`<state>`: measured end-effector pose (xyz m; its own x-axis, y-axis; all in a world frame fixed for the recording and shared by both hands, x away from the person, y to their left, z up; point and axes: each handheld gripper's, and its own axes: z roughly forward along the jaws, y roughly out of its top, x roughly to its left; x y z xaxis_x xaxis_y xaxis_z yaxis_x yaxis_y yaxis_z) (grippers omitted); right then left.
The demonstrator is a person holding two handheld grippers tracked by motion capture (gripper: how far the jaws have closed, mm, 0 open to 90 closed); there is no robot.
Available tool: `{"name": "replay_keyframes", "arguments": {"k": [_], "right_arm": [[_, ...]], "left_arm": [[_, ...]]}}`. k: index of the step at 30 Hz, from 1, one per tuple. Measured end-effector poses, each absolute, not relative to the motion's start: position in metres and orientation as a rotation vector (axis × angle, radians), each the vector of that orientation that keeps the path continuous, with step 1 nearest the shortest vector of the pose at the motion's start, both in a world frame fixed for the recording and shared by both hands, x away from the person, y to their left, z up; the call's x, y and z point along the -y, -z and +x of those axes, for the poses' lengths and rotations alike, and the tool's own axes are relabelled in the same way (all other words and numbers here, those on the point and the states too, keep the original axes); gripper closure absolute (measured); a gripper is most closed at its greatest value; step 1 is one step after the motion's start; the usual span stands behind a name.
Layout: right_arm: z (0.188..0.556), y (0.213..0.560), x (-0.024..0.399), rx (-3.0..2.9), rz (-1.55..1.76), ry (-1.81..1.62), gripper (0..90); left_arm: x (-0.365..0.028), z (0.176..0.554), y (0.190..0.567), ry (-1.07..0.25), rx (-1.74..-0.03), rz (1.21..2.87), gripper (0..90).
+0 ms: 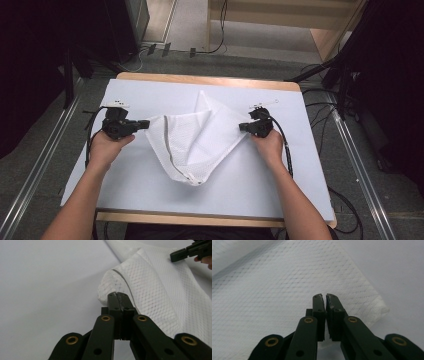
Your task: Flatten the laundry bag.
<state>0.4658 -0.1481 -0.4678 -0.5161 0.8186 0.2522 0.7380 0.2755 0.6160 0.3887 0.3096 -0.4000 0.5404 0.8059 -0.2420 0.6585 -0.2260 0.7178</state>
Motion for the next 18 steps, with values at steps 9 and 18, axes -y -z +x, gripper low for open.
{"name": "replay_keyframes", "arguments": {"k": [9,18], "right_arm": [[0.466,0.467,0.159,-2.383,1.495,-1.066,84.9],[0.466,0.462,0.179,-2.308,1.529,-1.059,73.7]], "left_arm": [[-0.336,0.380,0.411,-0.238,-1.285,1.935,90.0],[-0.343,0.377,0.417,-0.229,-1.312,1.927,90.0]]}}
